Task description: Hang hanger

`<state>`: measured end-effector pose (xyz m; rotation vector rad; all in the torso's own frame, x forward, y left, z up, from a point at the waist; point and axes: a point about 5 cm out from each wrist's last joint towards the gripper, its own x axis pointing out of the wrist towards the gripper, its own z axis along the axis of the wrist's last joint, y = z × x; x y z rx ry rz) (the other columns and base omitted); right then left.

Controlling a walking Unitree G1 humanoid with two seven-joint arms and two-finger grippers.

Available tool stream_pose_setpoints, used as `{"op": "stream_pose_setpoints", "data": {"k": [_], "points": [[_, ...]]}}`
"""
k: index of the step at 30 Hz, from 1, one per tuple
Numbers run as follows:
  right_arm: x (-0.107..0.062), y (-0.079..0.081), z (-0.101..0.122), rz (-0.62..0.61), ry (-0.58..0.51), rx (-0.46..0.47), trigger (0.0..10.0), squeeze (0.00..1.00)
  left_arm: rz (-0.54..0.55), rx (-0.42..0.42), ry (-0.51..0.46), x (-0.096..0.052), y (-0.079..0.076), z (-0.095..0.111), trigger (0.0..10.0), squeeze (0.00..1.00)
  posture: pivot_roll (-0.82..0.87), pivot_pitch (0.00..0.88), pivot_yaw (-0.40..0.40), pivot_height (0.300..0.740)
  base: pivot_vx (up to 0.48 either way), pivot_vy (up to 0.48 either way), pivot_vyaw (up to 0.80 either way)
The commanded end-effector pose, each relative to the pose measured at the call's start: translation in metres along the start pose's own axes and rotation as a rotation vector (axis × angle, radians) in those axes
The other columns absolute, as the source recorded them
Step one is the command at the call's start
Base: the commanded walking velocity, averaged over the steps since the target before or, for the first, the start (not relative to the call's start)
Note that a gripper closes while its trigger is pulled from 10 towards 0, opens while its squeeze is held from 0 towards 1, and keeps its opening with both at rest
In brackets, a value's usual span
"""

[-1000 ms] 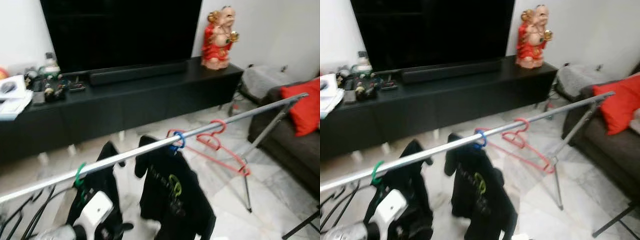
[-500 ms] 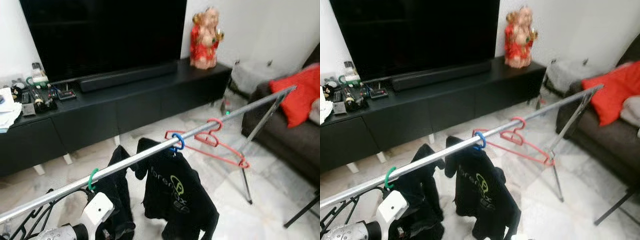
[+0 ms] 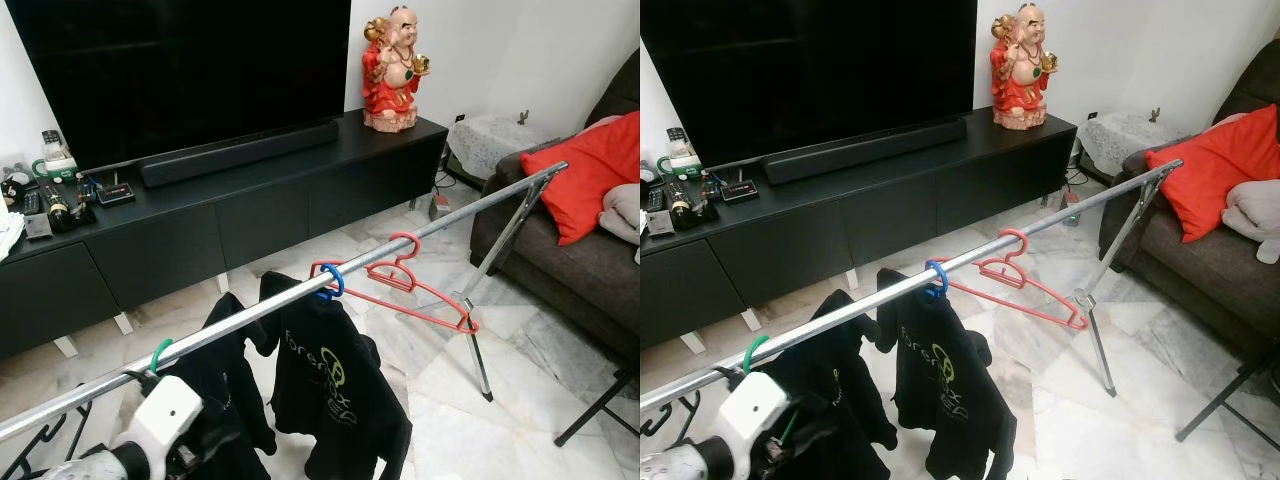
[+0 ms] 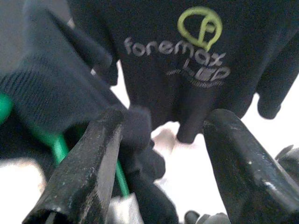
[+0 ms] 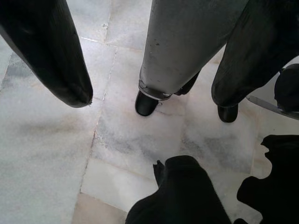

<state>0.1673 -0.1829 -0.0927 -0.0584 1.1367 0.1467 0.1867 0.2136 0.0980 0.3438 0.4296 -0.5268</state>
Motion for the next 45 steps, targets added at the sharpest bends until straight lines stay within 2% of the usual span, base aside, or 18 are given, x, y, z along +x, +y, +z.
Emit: {"op": "stream_pose_setpoints", "data": {"k": [1,5,10,19,23,28,34,35,37,45], "points": [[0.000,-0.001,0.002,-0.004,-0.002,-0.016,10.0,0.00,0.042,0.027,0.004,-0.006,0.007,0.000,10.0,0.00,0.20,0.000,-0.016,0.740,0.000,0.000,0.00],[0.000,-0.001,0.002,-0.004,-0.002,-0.023,10.0,0.00,0.064,0.005,0.027,-0.014,0.003,-0.008,10.0,0.00,0.19,0.000,-0.015,0.740,0.000,0.000,0.00],[0.000,-0.002,0.002,-0.009,-0.002,-0.029,10.0,0.00,0.173,-0.009,0.023,-0.020,0.006,-0.012,10.0,0.00,0.20,0.000,-0.018,0.740,0.000,0.000,0.00],[0.000,-0.002,0.001,-0.010,0.001,-0.034,10.0,0.00,0.346,-0.033,-0.071,-0.014,0.018,-0.008,10.0,0.00,0.19,0.000,-0.013,0.740,0.000,0.000,0.00],[0.000,-0.002,0.001,-0.011,0.002,-0.039,10.0,0.00,0.359,-0.050,-0.095,-0.015,0.017,-0.006,10.0,0.00,0.20,0.000,-0.016,0.740,0.000,0.000,0.00],[0.000,-0.002,0.000,-0.008,0.003,-0.040,10.0,0.00,0.360,-0.039,-0.080,-0.016,0.017,-0.008,10.0,0.00,0.20,0.000,-0.013,0.740,0.000,0.000,0.00],[0.000,0.000,0.000,-0.006,0.003,-0.034,10.0,0.00,0.321,-0.016,-0.047,-0.009,0.014,-0.011,10.0,0.00,0.19,0.000,-0.003,0.740,0.000,0.000,0.00],[0.000,0.000,-0.001,-0.005,0.004,-0.030,10.0,0.00,0.307,0.020,-0.029,-0.005,0.014,-0.012,10.0,0.00,0.19,0.000,0.001,0.740,0.000,0.000,0.00],[0.000,0.001,-0.001,-0.005,0.005,-0.029,10.0,0.00,0.302,0.026,-0.022,-0.004,0.014,-0.012,10.0,0.00,0.19,0.000,0.002,0.740,0.000,0.000,0.00],[0.001,0.003,-0.001,-0.001,0.005,-0.022,10.0,0.00,0.314,0.061,-0.032,0.006,0.021,-0.005,10.0,0.00,0.19,0.000,0.014,0.740,0.000,0.000,0.00]]}}
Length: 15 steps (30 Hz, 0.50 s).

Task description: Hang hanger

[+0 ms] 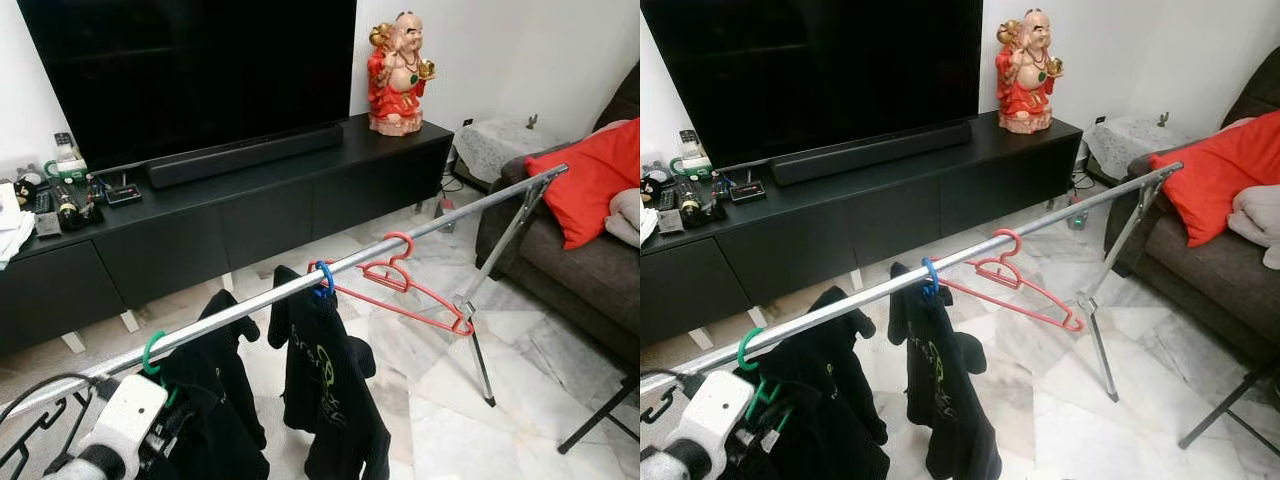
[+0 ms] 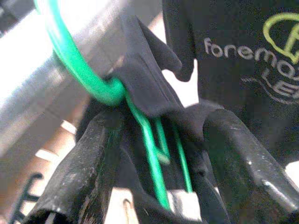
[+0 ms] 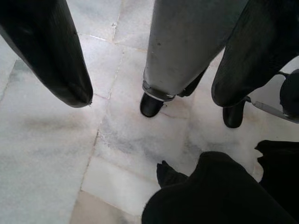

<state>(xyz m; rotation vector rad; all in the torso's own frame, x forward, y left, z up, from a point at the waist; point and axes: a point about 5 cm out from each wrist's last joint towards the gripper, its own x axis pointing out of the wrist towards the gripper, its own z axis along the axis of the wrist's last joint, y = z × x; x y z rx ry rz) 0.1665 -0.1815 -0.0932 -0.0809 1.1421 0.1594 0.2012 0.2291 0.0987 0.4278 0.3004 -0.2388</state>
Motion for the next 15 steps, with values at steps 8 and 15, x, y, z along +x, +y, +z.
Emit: {"op": "stream_pose_setpoints", "data": {"k": [8,15], "points": [[0.001,0.004,-0.001,0.006,-0.003,0.013,10.0,0.00,-0.031,0.086,0.100,0.014,-0.003,-0.006,10.0,0.00,0.19,0.000,0.025,0.740,0.000,0.000,0.00],[0.001,0.005,-0.001,0.008,-0.002,0.018,10.0,0.00,-0.034,0.116,0.185,0.014,0.001,-0.014,10.0,0.00,0.20,0.000,0.028,0.740,0.000,0.000,0.00]]}}
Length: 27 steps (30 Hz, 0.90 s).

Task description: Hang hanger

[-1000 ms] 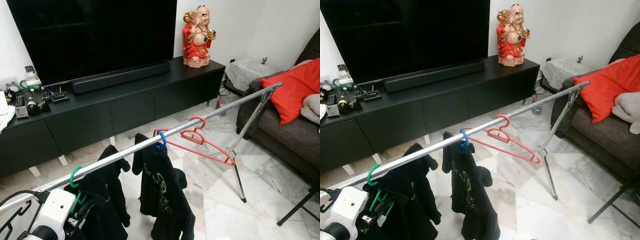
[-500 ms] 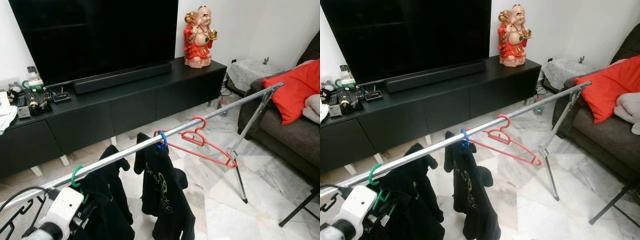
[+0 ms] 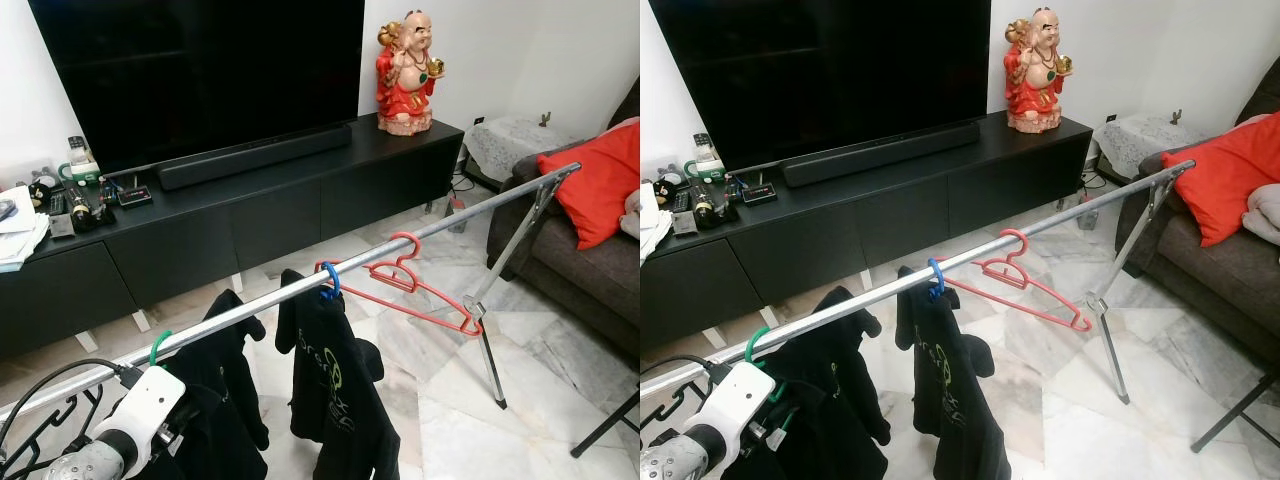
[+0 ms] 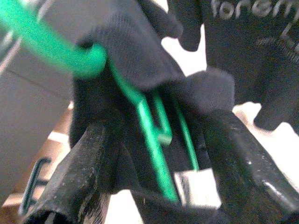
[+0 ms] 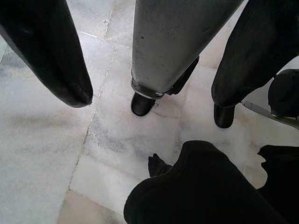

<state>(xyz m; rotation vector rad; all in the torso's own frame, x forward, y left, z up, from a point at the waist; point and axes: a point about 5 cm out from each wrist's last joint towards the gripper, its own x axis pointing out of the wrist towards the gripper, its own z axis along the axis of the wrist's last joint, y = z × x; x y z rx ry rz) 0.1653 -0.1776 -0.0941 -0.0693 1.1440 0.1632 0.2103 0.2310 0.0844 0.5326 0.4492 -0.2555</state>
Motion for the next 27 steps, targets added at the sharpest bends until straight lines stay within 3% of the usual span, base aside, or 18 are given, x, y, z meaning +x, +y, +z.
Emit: {"op": "stream_pose_setpoints", "data": {"k": [1,10,11,12,14,15,17,18,27], "points": [[0.000,0.001,0.000,-0.001,-0.003,0.010,10.0,0.00,0.013,0.020,0.033,0.001,0.004,-0.003,10.0,0.00,0.20,0.000,0.028,0.740,0.000,0.000,0.00],[0.000,0.001,-0.001,-0.001,-0.003,0.010,10.0,0.00,0.075,-0.023,0.028,0.011,0.008,0.006,10.0,0.00,0.19,0.000,0.028,0.740,0.000,0.000,0.00],[0.000,0.001,-0.001,-0.002,-0.002,0.010,10.0,0.00,0.079,-0.026,0.029,0.013,0.008,0.007,7.3,0.00,0.19,0.000,0.027,0.740,0.000,0.000,0.00],[0.000,0.001,-0.001,-0.002,-0.002,0.011,10.0,0.00,0.080,-0.028,0.033,0.015,0.008,0.009,6.5,0.00,0.19,0.000,0.028,0.740,0.000,0.000,0.00],[0.000,0.001,-0.001,-0.002,-0.002,0.011,10.0,0.00,0.080,-0.023,0.043,0.016,0.007,0.010,6.0,0.00,0.19,0.000,0.028,0.740,0.000,0.000,0.00],[0.000,0.001,-0.001,-0.002,-0.002,0.012,10.0,0.00,0.080,-0.022,0.046,0.016,0.007,0.010,5.1,0.00,0.19,0.000,0.028,0.740,0.000,0.000,0.00],[0.000,0.001,-0.001,-0.001,-0.002,0.012,10.0,0.00,0.080,-0.018,0.051,0.017,0.007,0.009,2.4,0.00,0.19,0.000,0.028,0.740,0.000,0.000,0.00],[0.000,0.001,-0.001,-0.001,-0.002,0.012,10.0,0.00,0.079,-0.018,0.053,0.017,0.007,0.009,0.0,0.00,0.19,0.000,0.028,0.740,0.000,0.000,0.00],[0.000,0.001,-0.001,0.003,0.000,0.013,10.0,0.00,0.004,0.015,0.101,0.016,0.000,0.001,0.0,0.00,0.19,0.000,0.026,0.740,0.000,0.000,0.00]]}}
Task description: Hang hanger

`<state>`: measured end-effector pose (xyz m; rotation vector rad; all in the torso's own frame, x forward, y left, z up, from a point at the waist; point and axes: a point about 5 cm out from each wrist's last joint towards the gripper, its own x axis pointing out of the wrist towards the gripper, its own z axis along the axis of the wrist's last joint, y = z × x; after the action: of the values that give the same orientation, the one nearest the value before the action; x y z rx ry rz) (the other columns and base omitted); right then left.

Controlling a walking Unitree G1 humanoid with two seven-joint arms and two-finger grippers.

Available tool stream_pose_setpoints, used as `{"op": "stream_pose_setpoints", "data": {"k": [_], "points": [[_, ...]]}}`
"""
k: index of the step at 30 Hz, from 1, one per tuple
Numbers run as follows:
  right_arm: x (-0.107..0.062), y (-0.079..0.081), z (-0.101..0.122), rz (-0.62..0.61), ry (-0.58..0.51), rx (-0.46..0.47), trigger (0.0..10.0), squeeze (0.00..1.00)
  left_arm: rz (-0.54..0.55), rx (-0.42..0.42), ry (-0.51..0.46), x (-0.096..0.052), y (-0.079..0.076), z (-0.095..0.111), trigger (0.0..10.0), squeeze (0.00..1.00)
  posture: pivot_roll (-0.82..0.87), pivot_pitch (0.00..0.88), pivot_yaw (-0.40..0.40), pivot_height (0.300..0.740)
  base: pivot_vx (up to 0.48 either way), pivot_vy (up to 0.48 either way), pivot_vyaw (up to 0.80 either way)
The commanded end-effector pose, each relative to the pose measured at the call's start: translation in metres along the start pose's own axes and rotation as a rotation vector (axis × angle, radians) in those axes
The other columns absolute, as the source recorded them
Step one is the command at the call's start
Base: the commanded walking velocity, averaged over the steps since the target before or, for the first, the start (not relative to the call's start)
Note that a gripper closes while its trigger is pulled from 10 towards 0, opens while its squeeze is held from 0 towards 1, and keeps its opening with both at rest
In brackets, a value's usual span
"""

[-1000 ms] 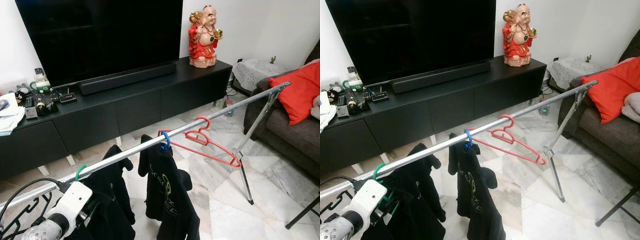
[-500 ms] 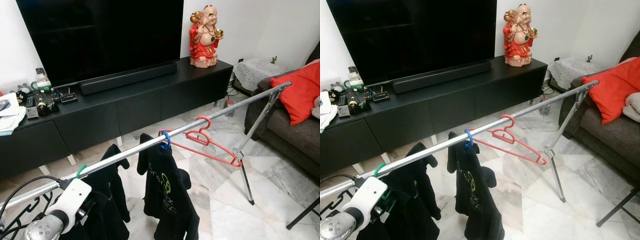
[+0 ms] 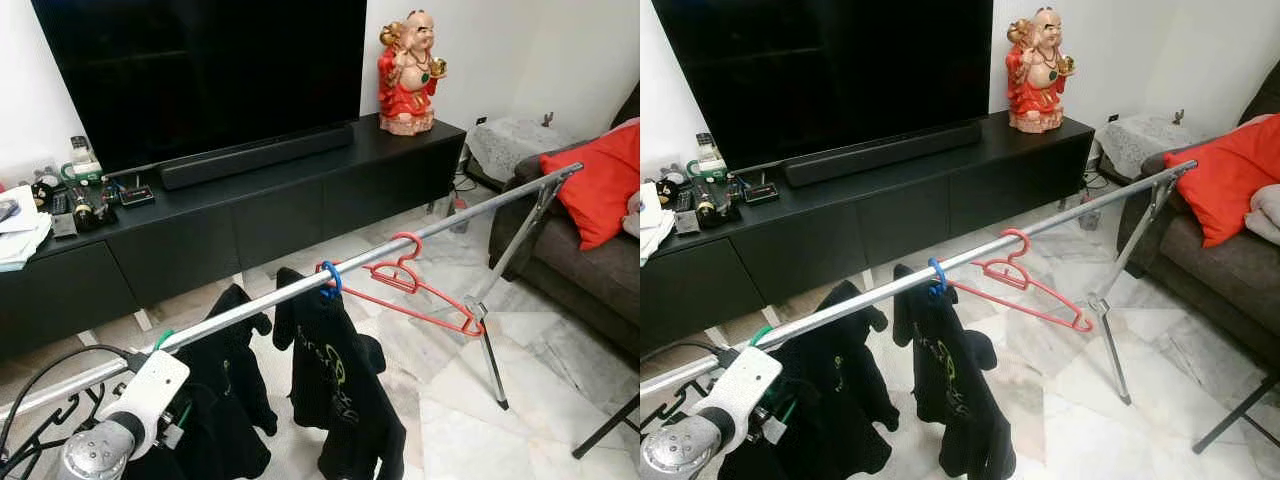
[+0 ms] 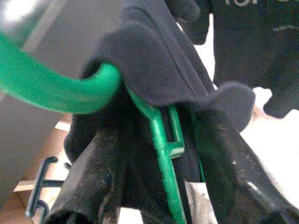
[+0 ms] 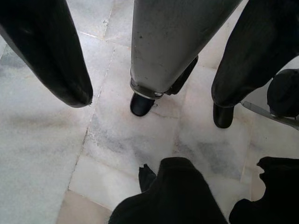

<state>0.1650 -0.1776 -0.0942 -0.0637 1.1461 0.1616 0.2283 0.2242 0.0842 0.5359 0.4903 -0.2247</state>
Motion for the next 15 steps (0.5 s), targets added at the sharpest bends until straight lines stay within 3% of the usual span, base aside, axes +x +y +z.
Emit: {"op": "stream_pose_setpoints", "data": {"k": [1,5,6,7,9,10,11,12,13,14,15], "points": [[0.0001,0.0010,-0.0002,0.003,-0.001,0.007,10.0,0.00,-0.023,0.026,0.058,-0.0011,-0.0019,-0.0100,0.0,0.00,0.19,0.000,0.026,0.740,0.000,0.000,0.00],[0.0002,0.0011,-0.0004,0.004,-0.001,0.006,10.0,0.00,-0.038,0.054,0.069,-0.0013,-0.0033,-0.0114,0.3,0.00,0.19,0.000,0.026,0.740,0.000,0.000,0.00],[0.0002,0.0012,-0.0004,0.005,-0.001,0.005,10.0,0.00,-0.038,0.053,0.070,-0.0011,-0.0034,-0.0115,1.9,0.00,0.19,0.000,0.025,0.740,0.000,0.000,0.00],[0.0002,0.0013,-0.0005,0.005,0.000,0.004,10.0,0.00,-0.036,0.049,0.070,-0.0004,-0.0036,-0.0110,6.7,0.00,0.19,0.000,0.025,0.740,0.000,0.000,0.00],[0.0002,0.0013,-0.0006,0.005,0.000,0.004,10.0,0.00,-0.035,0.047,0.067,0.0004,-0.0040,-0.0098,7.3,0.00,0.19,0.000,0.026,0.740,0.000,0.000,0.00],[0.0002,0.0013,-0.0007,0.005,0.000,0.005,10.0,0.00,-0.029,0.032,0.057,0.0012,-0.0043,-0.0080,5.6,0.00,0.19,0.000,0.027,0.740,0.000,0.000,0.00],[0.0002,0.0013,-0.0008,0.005,0.000,0.005,10.0,0.00,-0.029,0.029,0.054,0.0016,-0.0044,-0.0073,4.6,0.00,0.19,0.000,0.027,0.740,0.000,0.000,0.00],[0.0002,0.0013,-0.0008,0.005,0.000,0.006,10.0,0.00,-0.029,0.028,0.053,0.0019,-0.0045,-0.0070,4.6,0.00,0.19,0.000,0.027,0.740,0.000,0.000,0.00],[0.0002,0.0014,-0.0007,0.005,0.000,0.006,10.0,0.00,-0.027,0.028,0.051,0.0020,-0.0043,-0.0066,2.4,0.00,0.18,0.000,0.028,0.740,0.000,0.000,0.00],[0.0002,0.0014,-0.0007,0.005,0.000,0.006,10.0,0.00,-0.027,0.028,0.051,0.0020,-0.0043,-0.0066,2.4,0.00,0.18,0.000,0.028,0.740,0.000,0.000,0.00],[0.0002,0.0015,-0.0007,0.005,0.000,0.008,10.0,0.00,-0.028,0.012,0.047,0.0026,-0.0052,-0.0060,0.0,0.00,0.19,0.000,0.028,0.740,0.000,0.000,0.00]]}}
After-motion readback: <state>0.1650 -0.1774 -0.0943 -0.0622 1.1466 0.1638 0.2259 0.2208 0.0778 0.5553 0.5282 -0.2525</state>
